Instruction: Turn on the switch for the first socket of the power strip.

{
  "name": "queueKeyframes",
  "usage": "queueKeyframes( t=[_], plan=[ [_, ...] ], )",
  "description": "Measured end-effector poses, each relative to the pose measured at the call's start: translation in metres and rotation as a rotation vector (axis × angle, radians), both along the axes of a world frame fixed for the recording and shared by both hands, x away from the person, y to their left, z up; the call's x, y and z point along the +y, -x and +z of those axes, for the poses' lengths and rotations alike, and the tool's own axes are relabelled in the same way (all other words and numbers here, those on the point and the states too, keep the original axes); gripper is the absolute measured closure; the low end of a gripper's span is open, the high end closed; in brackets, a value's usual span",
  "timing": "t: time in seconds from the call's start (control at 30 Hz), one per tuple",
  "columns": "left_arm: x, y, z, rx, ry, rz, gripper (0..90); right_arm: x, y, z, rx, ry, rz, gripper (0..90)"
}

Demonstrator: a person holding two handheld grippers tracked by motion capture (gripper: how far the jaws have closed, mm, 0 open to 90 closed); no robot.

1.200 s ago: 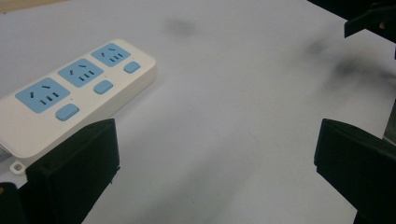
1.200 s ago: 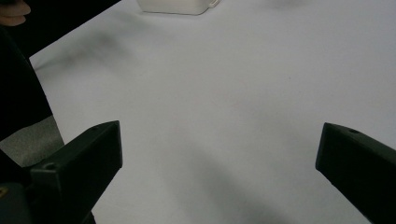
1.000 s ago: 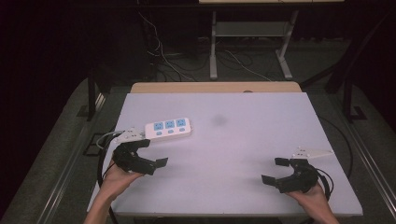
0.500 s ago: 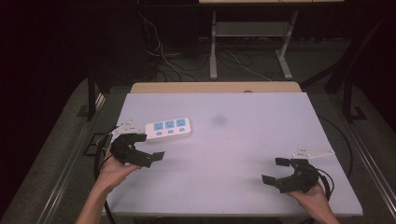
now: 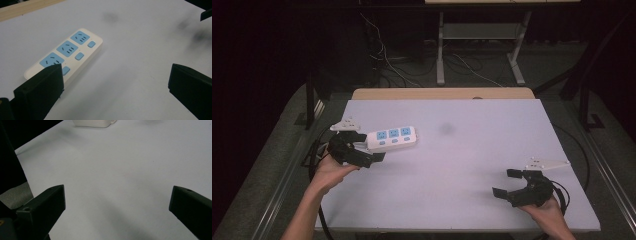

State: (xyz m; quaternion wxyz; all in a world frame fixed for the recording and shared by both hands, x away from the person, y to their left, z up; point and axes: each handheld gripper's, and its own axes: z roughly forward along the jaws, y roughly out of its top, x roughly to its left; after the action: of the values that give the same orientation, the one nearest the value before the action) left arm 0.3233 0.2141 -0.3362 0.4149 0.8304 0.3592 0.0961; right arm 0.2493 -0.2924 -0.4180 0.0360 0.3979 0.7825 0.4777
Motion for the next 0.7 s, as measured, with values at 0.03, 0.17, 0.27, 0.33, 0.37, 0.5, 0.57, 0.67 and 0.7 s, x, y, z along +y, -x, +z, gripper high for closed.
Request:
queueKeyframes(
  t=[0.03, 0.17, 0.27, 0.33, 0.37, 0.5, 0.57, 0.67, 0.7],
  plan=[
    [0.0, -0.001, 0.001, 0.001, -0.004, 0.0, 0.0, 0.0, 0.0, 0.0, 0.0, 0.0, 0.0, 0.2],
    [0.001, -0.007, 0.003, 0.012, -0.013, -0.001, 0.0, 0.0, 0.0, 0.0, -0.002, 0.002, 0.001, 0.2],
    [0.002, -0.012, 0.005, 0.014, -0.018, 0.003, 0.0, 0.0, 0.0, 0.0, -0.002, 0.002, 0.005, 0.2],
    [0.003, -0.014, 0.007, 0.017, -0.024, 0.008, 0.0, 0.0, 0.0, 0.0, -0.001, 0.002, 0.005, 0.2],
    [0.004, -0.015, 0.007, 0.017, -0.027, 0.008, 0.0, 0.0, 0.0, 0.0, 0.0, 0.003, 0.005, 0.2],
    [0.008, -0.02, 0.01, 0.02, -0.038, 0.014, 0.0, 0.001, 0.001, 0.0, -0.001, 0.007, 0.004, 0.2],
    [0.009, -0.023, 0.011, 0.021, -0.045, 0.02, 0.0, 0.0, 0.001, 0.0, -0.002, 0.006, 0.004, 0.2],
    [0.012, -0.027, 0.012, 0.027, -0.048, 0.028, 0.0, 0.0, 0.001, 0.0, 0.0, 0.007, 0.0, 0.2],
    [0.012, -0.029, 0.012, 0.03, -0.052, 0.028, 0.0, 0.0, 0.001, -0.001, 0.0, 0.007, -0.002, 0.2]
  ],
)
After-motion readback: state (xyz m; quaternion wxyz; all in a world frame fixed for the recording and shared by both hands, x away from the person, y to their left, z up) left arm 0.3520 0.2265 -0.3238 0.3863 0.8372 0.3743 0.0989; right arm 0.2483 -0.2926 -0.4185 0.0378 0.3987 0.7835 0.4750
